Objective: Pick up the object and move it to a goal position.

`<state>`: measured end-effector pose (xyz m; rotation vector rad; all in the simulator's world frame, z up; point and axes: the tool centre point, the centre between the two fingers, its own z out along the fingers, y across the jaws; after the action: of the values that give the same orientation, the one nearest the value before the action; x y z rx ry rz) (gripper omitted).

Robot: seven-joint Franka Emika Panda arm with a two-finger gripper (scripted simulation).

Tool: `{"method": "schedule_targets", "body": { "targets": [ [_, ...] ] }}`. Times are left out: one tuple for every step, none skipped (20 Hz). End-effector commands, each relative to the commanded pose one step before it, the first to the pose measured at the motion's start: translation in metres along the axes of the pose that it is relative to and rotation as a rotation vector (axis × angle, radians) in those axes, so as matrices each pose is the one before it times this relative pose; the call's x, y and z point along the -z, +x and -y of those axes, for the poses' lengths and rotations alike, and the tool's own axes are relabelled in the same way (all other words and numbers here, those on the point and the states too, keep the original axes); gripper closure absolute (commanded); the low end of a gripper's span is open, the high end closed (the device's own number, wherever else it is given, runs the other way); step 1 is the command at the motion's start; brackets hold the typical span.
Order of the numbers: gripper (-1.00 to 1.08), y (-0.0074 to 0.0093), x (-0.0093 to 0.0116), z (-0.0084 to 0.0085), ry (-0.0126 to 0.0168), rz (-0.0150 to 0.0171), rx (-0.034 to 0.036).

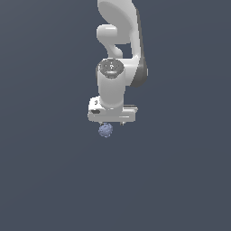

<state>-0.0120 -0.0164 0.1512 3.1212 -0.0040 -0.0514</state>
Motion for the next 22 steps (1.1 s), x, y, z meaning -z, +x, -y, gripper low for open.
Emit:
{"method": "schedule_targets", "body": {
  "targets": [
    [-0.92, 0.0, 0.0, -0.00001, 0.0, 0.0, 0.0],
    [-0.92, 0.00018, 0.00033, -0.00012, -0.00032, -0.00058, -0.00019],
    [-0.92, 0.00051, 0.00106, -0.0004, -0.00099, -0.00183, -0.00064],
    [-0.92, 0.00086, 0.00164, -0.00063, -0.00155, -0.00284, -0.00097],
    [-0.92, 0.00118, 0.00231, -0.00088, -0.00219, -0.00399, -0.00131],
    [-0.92, 0.0015, 0.00292, -0.00111, -0.00279, -0.005, -0.00152],
    [-0.92, 0.00147, 0.0029, -0.00109, -0.00279, -0.0049, -0.00127],
    [-0.92, 0.00111, 0.00223, -0.0008, -0.00215, -0.00367, -0.0007],
    [-0.92, 0.00077, 0.00149, -0.00052, -0.00143, -0.00236, -0.00018],
    [-0.92, 0.00041, 0.00079, -0.00025, -0.00074, -0.00115, 0.0002],
    [-0.92, 0.00004, 0.00008, -0.00022, 0.0, 0.0, 0.0],
    [-0.92, -0.0003, -0.00058, 0.00042, 0.00049, 0.00083, 0.00017],
    [-0.92, -0.0003, -0.00064, 0.00001, 0.00052, 0.00048, -0.00154],
    [-0.92, -0.00028, -0.0007, -0.00018, 0.00049, 0.00004, -0.00313],
    [-0.92, -0.00038, -0.00097, -0.00037, 0.00064, -0.00016, -0.00503],
    [-0.92, -0.00054, -0.00138, -0.00048, 0.00091, -0.00018, -0.00701],
    [-0.92, -0.00075, -0.00187, -0.00065, 0.00125, -0.0001, -0.00918],
    [-0.92, -0.00095, -0.00234, -0.00077, 0.00155, -0.00003, -0.01124],
    [-0.92, -0.00115, -0.00278, -0.00094, 0.00181, 0.00002, -0.01332],
    [-0.92, -0.00133, -0.00317, -0.00111, 0.00201, 0.00004, -0.01528],
    [-0.92, -0.00149, -0.00352, -0.00131, 0.00217, 0.00002, -0.01725],
    [-0.92, -0.00166, -0.00387, -0.00153, 0.0023, -0.00002, -0.01931]
  ]
}}
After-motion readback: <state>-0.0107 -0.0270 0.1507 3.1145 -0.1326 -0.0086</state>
